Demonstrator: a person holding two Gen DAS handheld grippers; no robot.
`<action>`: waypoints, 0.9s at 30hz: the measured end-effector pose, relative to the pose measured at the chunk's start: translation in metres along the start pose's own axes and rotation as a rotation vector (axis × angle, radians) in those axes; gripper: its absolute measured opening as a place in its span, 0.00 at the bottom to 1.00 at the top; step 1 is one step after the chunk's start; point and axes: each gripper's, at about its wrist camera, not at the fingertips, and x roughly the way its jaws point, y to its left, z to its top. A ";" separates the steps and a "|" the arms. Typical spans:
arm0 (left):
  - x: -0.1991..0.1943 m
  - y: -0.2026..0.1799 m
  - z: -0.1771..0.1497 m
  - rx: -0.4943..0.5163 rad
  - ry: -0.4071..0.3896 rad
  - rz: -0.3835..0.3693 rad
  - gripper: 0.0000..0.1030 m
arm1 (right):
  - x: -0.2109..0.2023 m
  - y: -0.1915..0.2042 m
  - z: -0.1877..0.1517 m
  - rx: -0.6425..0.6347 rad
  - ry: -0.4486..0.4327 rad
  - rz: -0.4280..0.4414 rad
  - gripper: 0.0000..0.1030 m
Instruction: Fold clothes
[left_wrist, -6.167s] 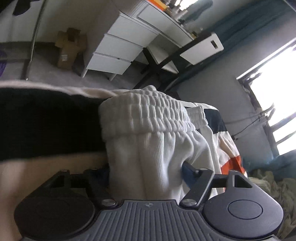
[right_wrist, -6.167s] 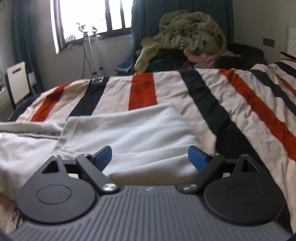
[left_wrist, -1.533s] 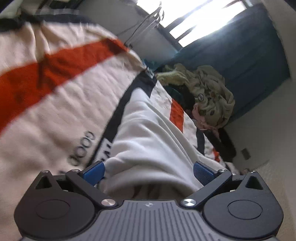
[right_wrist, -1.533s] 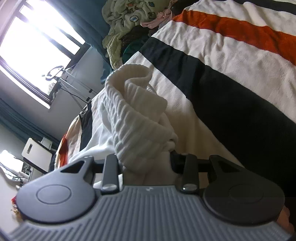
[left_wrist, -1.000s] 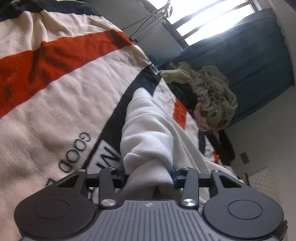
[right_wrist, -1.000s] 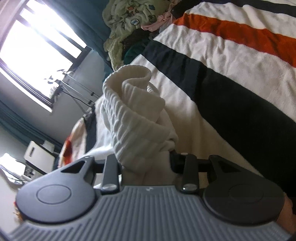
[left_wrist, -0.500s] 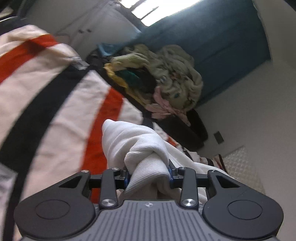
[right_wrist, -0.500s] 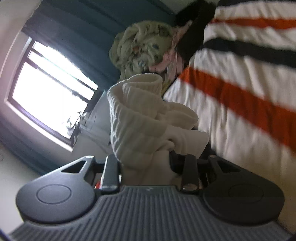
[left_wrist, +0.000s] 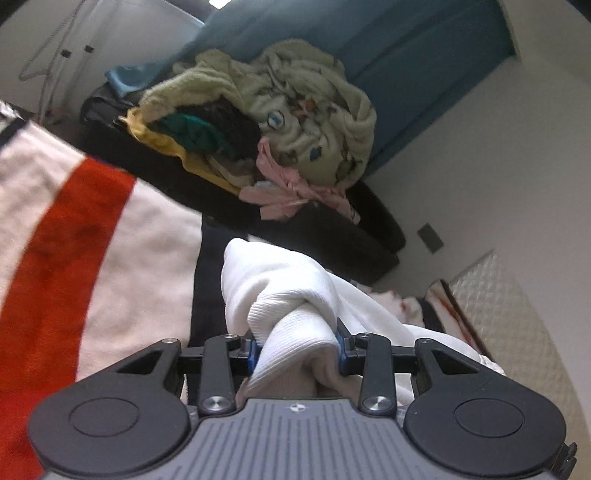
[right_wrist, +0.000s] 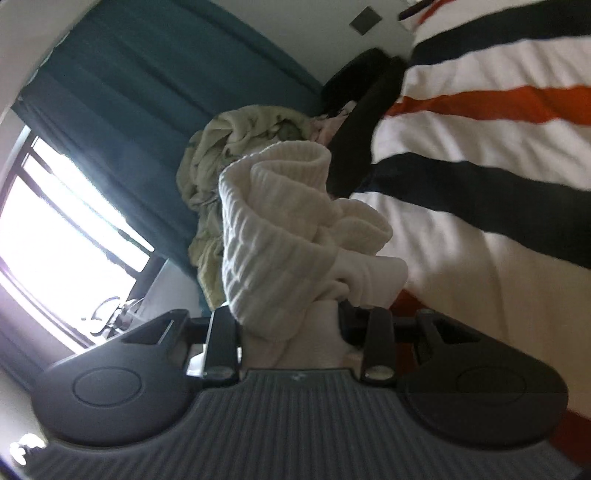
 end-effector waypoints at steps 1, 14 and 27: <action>0.006 0.013 -0.010 -0.010 0.010 -0.005 0.39 | 0.002 -0.013 -0.009 0.005 -0.004 0.004 0.36; 0.004 0.068 -0.077 0.222 0.027 0.058 0.64 | -0.019 -0.102 -0.095 0.114 0.048 -0.069 0.49; -0.140 -0.045 -0.040 0.417 -0.059 0.149 0.72 | -0.119 0.011 -0.045 -0.102 0.101 -0.176 0.54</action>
